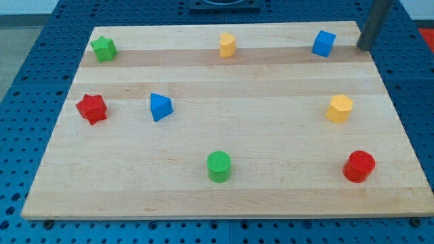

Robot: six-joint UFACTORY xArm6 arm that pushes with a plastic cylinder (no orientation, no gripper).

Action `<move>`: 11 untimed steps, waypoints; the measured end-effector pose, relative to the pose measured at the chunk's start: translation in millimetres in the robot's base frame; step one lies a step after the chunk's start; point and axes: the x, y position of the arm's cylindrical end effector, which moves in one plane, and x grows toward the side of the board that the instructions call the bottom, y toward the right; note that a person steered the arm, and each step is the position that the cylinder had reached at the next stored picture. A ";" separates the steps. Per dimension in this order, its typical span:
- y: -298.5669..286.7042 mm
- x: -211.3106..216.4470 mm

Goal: Move blue cube close to the yellow heart

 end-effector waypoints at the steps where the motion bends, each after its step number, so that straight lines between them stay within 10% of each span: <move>1: 35.0 74.8; 6: -33.8 74.0; 7: -65.0 8.5; 11: -56.9 -13.0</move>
